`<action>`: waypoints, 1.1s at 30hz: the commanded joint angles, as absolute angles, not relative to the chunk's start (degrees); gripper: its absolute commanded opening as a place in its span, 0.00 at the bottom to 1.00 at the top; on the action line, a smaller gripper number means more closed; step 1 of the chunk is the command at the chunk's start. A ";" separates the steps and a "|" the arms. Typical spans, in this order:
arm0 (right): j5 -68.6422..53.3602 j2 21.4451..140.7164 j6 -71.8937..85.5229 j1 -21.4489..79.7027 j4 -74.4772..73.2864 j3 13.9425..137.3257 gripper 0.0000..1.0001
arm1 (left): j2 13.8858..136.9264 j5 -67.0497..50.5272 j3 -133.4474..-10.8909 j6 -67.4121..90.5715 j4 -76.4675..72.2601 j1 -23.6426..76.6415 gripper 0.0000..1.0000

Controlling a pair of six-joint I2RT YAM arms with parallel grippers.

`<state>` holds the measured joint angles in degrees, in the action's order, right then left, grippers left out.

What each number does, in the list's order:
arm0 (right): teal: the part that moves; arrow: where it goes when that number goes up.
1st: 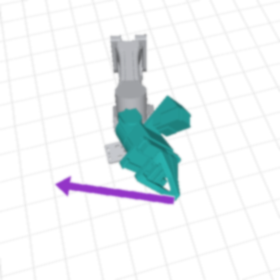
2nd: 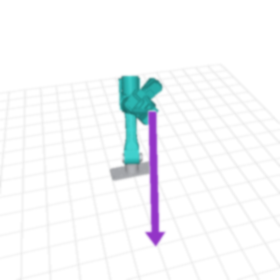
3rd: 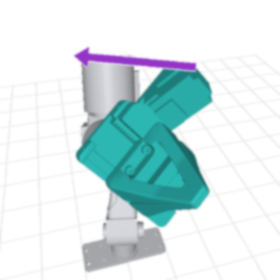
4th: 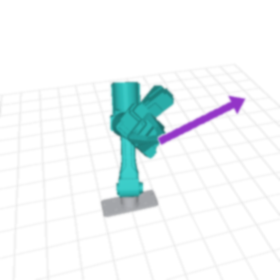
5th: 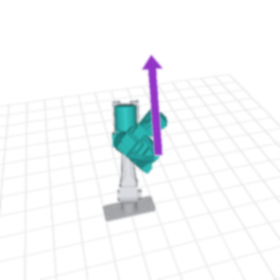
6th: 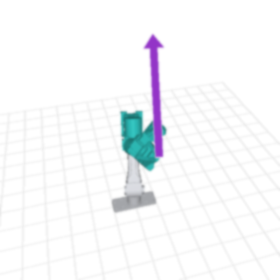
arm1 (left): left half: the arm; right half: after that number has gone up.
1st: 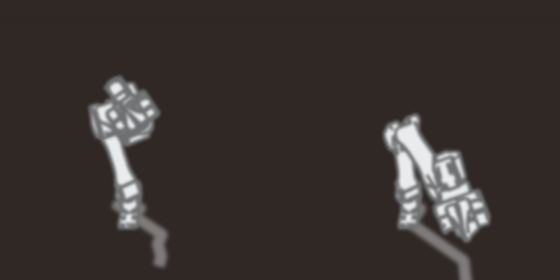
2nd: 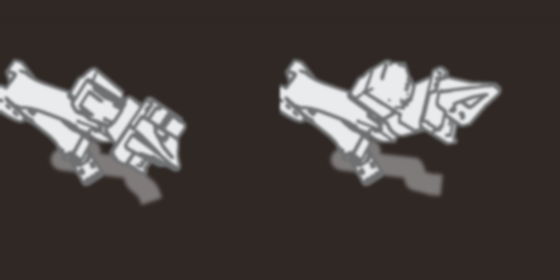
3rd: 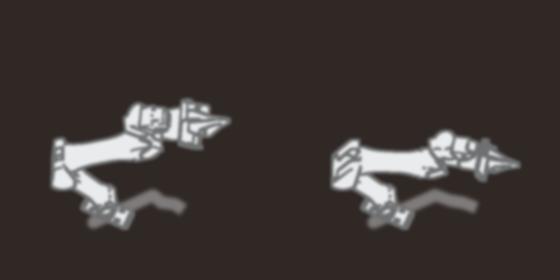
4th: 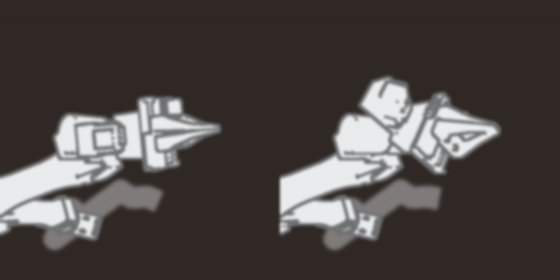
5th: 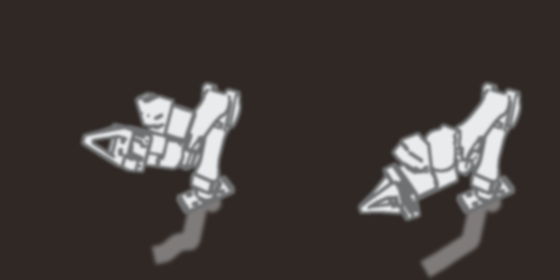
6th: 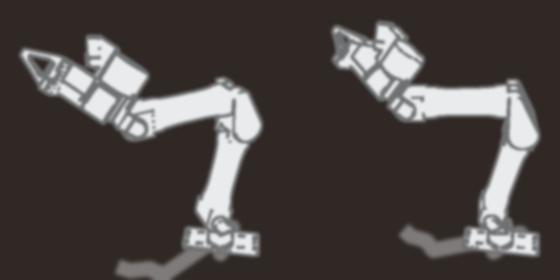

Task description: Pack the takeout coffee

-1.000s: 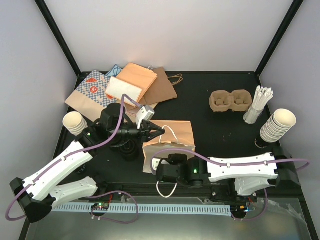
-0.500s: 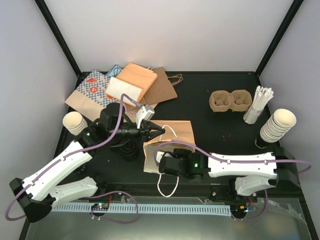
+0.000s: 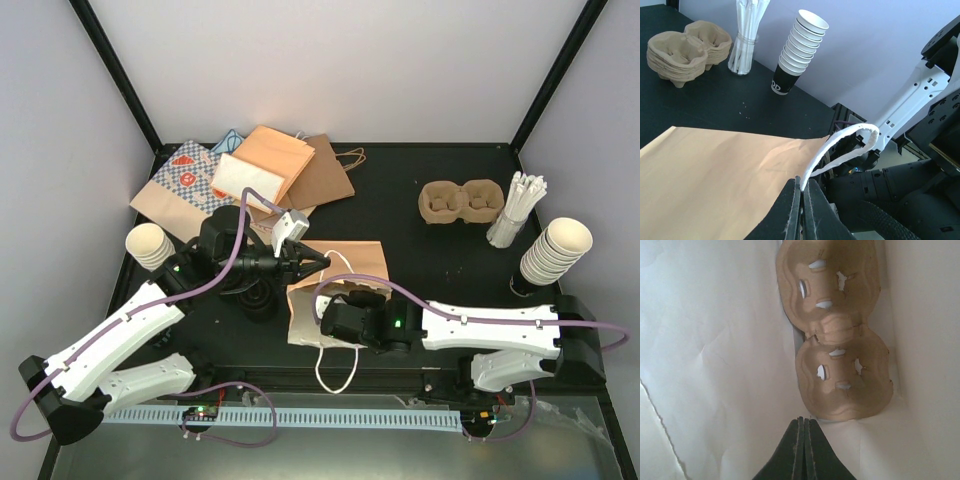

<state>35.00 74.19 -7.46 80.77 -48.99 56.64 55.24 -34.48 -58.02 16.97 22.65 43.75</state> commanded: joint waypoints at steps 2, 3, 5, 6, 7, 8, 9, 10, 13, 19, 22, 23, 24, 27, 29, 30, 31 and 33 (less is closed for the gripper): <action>34.32 74.09 -9.44 79.42 -47.86 58.26 0.01 | 55.41 -33.88 -61.29 16.98 21.96 44.23 0.02; 34.29 74.36 -9.53 79.40 -47.82 58.36 0.01 | 55.57 -33.92 -61.46 17.02 21.99 44.23 0.02; 34.21 74.80 -9.68 79.32 -47.63 58.40 0.01 | 55.70 -33.99 -61.81 17.05 22.03 44.25 0.02; 34.05 75.13 -9.67 79.28 -47.68 58.54 0.01 | 55.84 -33.99 -61.99 17.03 22.07 44.29 0.02; 33.82 75.45 -9.59 79.20 -47.69 58.76 0.01 | 56.01 -33.94 -62.09 17.00 22.06 44.30 0.02; 33.57 76.00 -9.50 79.27 -47.79 59.14 0.01 | 56.15 -34.04 -62.13 17.03 21.95 44.30 0.02; 33.30 76.52 -9.35 79.28 -48.05 59.57 0.01 | 56.38 -34.03 -62.14 17.05 21.86 44.36 0.02; 33.05 77.45 -9.23 79.27 -48.34 60.13 0.01 | 56.54 -34.03 -62.09 17.20 21.75 44.39 0.02; 32.69 79.60 -8.74 79.27 -48.94 61.19 0.01 | 56.86 -34.16 -62.05 17.45 21.05 44.56 0.02; 34.41 80.91 -10.92 79.13 -46.18 58.82 0.01 | 56.86 -33.96 -62.61 16.78 21.76 44.74 0.01; 35.02 80.54 -12.62 78.40 -44.01 57.10 0.01 | 56.67 -33.87 -62.90 16.40 22.39 44.74 0.02; 35.48 80.47 -13.28 78.14 -43.07 56.43 0.01 | 56.67 -33.96 -62.95 16.35 22.56 44.74 0.02; 35.72 80.43 -13.99 77.73 -42.25 55.77 0.01 | 56.57 -33.96 -63.01 16.20 22.68 44.74 0.02; 36.15 80.63 -15.77 76.75 -40.05 54.11 0.01 | 56.34 -33.92 -63.11 15.87 23.14 44.74 0.02; 36.34 81.05 -16.77 76.25 -38.92 53.27 0.01 | 56.17 -34.00 -63.19 15.78 23.33 44.74 0.02; 36.55 81.30 -17.17 75.98 -38.41 52.93 0.01 | 56.18 -34.01 -63.22 15.77 23.45 44.74 0.02; 36.75 81.52 -17.48 75.74 -37.78 52.63 0.01 | 56.14 -34.12 -63.27 15.77 23.57 44.74 0.02; 36.86 82.05 -18.02 75.15 -36.73 52.12 0.01 | 56.11 -34.25 -63.28 15.73 23.76 44.74 0.02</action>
<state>35.07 81.10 -15.53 76.18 -40.73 52.95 56.86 -34.46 -60.66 16.53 23.38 44.38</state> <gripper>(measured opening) 0.028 0.031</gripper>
